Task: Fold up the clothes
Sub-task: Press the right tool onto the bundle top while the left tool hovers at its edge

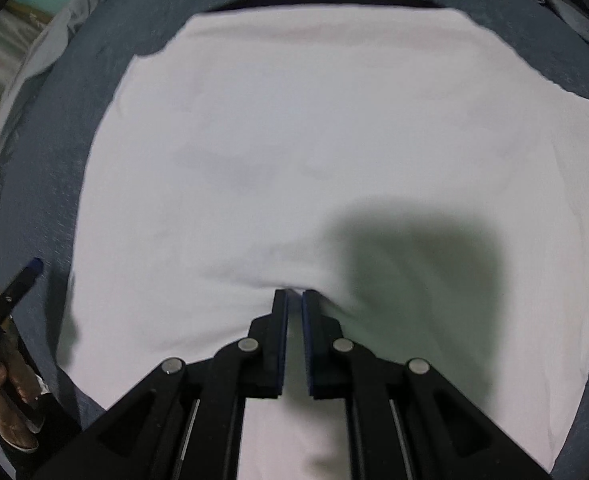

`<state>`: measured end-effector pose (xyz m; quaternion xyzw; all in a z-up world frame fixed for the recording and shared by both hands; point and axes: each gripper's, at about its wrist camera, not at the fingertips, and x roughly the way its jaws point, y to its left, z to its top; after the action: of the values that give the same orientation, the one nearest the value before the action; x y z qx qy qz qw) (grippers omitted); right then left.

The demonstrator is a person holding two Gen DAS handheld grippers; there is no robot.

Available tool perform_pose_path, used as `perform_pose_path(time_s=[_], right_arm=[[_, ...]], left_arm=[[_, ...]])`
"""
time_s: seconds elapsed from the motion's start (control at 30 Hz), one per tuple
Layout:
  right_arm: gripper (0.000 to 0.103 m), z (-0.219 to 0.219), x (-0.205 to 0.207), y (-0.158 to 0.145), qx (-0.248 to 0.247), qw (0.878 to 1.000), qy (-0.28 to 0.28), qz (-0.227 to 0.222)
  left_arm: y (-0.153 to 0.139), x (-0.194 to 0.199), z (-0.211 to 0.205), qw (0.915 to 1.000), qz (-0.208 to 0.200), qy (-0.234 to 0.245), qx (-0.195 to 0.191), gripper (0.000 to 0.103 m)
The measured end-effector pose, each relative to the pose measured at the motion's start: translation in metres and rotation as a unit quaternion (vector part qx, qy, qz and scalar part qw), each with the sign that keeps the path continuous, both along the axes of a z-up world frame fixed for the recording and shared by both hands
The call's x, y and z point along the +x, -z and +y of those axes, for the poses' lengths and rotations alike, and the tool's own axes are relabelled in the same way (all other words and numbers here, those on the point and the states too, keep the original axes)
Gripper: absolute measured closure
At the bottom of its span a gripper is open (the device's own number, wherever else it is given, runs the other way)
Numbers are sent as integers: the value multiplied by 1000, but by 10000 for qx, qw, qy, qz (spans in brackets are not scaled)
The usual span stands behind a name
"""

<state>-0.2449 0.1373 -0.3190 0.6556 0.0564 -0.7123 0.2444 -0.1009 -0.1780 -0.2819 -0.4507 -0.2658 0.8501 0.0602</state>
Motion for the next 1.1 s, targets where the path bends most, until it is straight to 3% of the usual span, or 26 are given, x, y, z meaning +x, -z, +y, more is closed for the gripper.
perform_pose_path(time_s=[0.4,0.47,0.7,0.93,1.1], right_arm=[[96,98,14,-57,-306,9982,391,331],[96,118,17,-58,-351,9973,538,350],[96,193,33,-66,-557,9921,1063,369],[96,234,44,-69,-664,9874,1378,397],[96,242,48,-66,-682,9860,1474,389]], left_arm=[[6,3,14,9976,-638,250,72,54],[7,8,19,9965,-755,338,75,49],[16,28,23,9922,-1178,403,33,48],[28,44,17,9892,-1410,364,146,48],[33,53,12,9882,-1436,286,440,48]])
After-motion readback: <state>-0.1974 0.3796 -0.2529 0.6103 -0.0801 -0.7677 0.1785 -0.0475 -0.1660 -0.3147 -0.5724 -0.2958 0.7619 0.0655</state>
